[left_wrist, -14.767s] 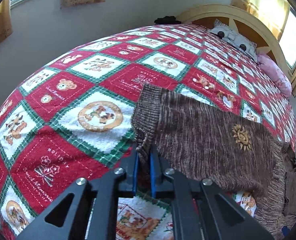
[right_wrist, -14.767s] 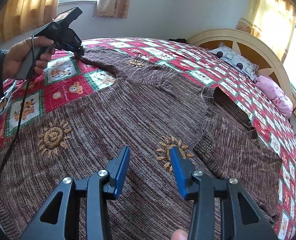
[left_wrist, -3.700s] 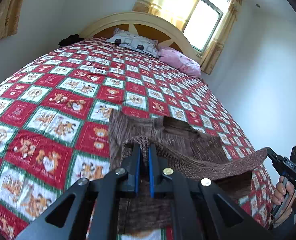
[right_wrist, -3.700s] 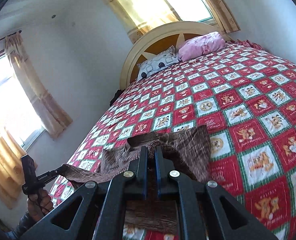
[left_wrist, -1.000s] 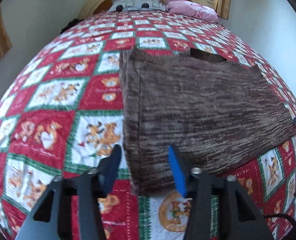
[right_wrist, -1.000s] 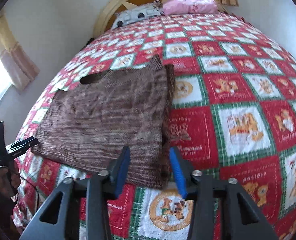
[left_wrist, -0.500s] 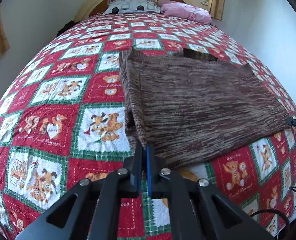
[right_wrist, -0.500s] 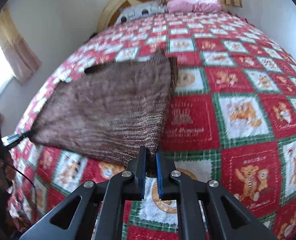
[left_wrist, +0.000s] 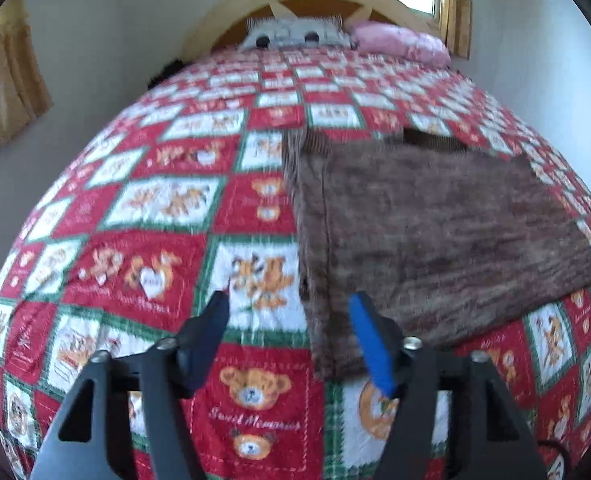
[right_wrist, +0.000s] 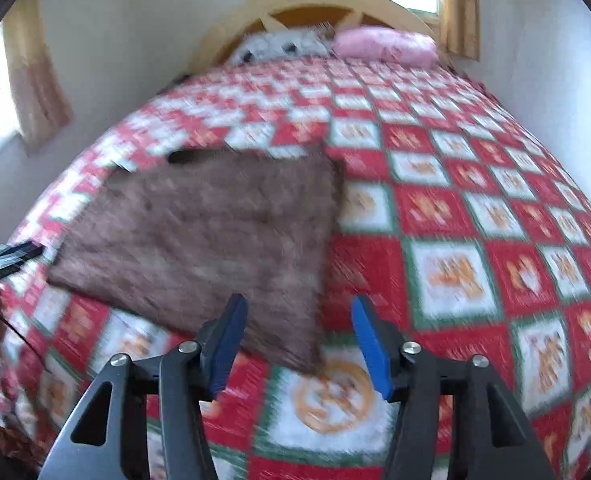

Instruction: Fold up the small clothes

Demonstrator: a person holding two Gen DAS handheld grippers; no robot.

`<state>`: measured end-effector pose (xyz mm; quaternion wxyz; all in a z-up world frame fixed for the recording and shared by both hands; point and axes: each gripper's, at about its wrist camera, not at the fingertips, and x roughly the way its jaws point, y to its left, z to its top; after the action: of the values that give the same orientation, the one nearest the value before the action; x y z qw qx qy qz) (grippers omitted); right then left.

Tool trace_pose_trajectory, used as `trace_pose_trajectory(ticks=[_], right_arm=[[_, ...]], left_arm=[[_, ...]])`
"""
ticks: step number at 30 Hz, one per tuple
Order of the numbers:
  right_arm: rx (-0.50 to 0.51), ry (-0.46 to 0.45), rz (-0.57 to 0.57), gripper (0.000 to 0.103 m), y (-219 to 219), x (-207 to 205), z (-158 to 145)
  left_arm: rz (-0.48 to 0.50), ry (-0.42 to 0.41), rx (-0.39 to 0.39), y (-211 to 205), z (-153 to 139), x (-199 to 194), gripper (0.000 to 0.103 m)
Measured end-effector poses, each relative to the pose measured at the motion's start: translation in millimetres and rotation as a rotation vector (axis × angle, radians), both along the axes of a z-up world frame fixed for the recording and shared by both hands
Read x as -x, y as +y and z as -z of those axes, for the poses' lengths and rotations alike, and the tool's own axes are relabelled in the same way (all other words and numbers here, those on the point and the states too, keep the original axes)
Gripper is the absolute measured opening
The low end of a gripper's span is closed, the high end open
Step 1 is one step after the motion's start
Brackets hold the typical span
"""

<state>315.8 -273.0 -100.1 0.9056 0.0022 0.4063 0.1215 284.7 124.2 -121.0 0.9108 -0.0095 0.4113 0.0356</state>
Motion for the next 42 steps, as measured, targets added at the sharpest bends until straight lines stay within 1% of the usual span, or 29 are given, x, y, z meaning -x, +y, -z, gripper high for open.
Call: trace_pose_trajectory(ticks=[1,3,5,6,7,9,10,11,12,13,14,15,17,18,23,24,26,28,29,30,33,35,38,40,42], right_arm=[[-0.016,-0.013,-0.025,0.056,7.6,-4.0,-4.6],[-0.011,-0.031,-0.065,0.056,24.9,-12.2,-6.8],[-0.036,-0.030,-0.110,0.056,41.6,-23.7,-1.2],[-0.048,-0.017,-0.121,0.056,45.6,-29.8,3.9],[-0.044,-0.002,-0.113,0.056,48.9,-36.7,11.1],[-0.001,0.024,-0.085,0.056,50.6,-44.1,25.7],[0.025,0.059,-0.068,0.056,50.0,-47.3,35.9],[0.045,0.102,-0.053,0.055,46.5,-50.3,47.5],[0.051,0.123,-0.053,0.054,43.0,-49.0,55.8],[0.057,0.118,-0.061,0.054,41.5,-45.8,59.4],[0.066,0.111,-0.068,0.054,40.6,-41.8,61.4],[0.082,0.110,-0.073,0.054,41.8,-37.3,62.9],[0.107,0.120,-0.069,0.054,43.0,-30.5,63.1],[0.111,0.122,-0.067,0.054,42.3,-29.4,63.3],[0.145,0.126,-0.060,0.054,45.9,-29.9,58.3],[0.157,0.114,-0.057,0.054,49.6,-28.8,52.1],[0.115,0.082,-0.076,0.054,57.1,-25.4,41.2],[0.114,0.043,-0.096,0.054,69.0,-21.0,33.1],[0.129,0.037,-0.105,0.054,75.3,-21.1,32.8],[0.139,0.044,-0.119,0.054,81.6,-22.2,35.4],[0.147,0.120,-0.125,0.054,85.3,-29.3,59.6],[0.143,0.081,-0.131,0.054,81.9,-21.8,64.3],[0.177,0.083,-0.138,0.054,85.1,-18.5,60.0],[0.194,0.091,-0.133,0.054,90.5,-20.1,53.1],[0.171,0.055,-0.166,0.054,104.4,-17.8,40.1]], left_arm=[[0.003,-0.002,0.002,-2.5,-1.1,-2.8,0.068],[0.003,0.000,0.002,-10.5,1.3,-11.2,0.068],[-0.003,0.009,-0.043,-20.5,9.6,-22.4,0.068],[-0.015,0.038,-0.072,-24.9,18.3,-31.1,0.068],[-0.019,0.058,-0.077,-25.9,23.2,-34.1,0.068],[-0.017,0.108,-0.076,-27.0,36.8,-41.2,0.068],[-0.017,0.119,-0.075,-26.6,41.0,-41.2,0.068],[-0.016,0.103,-0.071,-25.4,41.8,-38.9,0.069],[-0.012,0.095,-0.078,-24.5,42.3,-36.7,0.072],[-0.010,0.092,-0.083,-22.9,43.0,-36.1,0.074],[-0.013,0.086,-0.070,-19.0,43.5,-34.2,0.077],[-0.015,0.084,-0.052,-16.1,43.7,-33.3,0.077],[-0.016,0.087,-0.017,-11.1,44.6,-33.7,0.078],[-0.019,0.092,-0.009,-9.8,45.1,-33.2,0.081],[-0.014,0.093,-0.010,-10.3,43.6,-25.5,0.082],[-0.009,0.089,-0.016,-11.6,42.8,-23.8,0.082],[-0.007,0.083,-0.027,-12.2,41.4,-19.4,0.082],[-0.012,0.080,-0.018,-10.0,41.7,-19.5,0.085],[-0.019,0.087,-0.013,-8.3,42.7,-20.4,0.089],[-0.027,0.092,-0.002,-6.1,43.5,-21.5,0.090],[-0.028,0.099,0.018,-2.5,45.1,-21.9,0.091],[-0.025,0.101,0.027,0.2,45.8,-20.7,0.091],[-0.006,0.107,0.042,7.2,44.0,-19.6,0.091],[-0.018,0.095,0.031,14.8,39.8,-18.0,0.091],[-0.044,0.085,0.034,26.3,34.5,-16.6,0.091]])
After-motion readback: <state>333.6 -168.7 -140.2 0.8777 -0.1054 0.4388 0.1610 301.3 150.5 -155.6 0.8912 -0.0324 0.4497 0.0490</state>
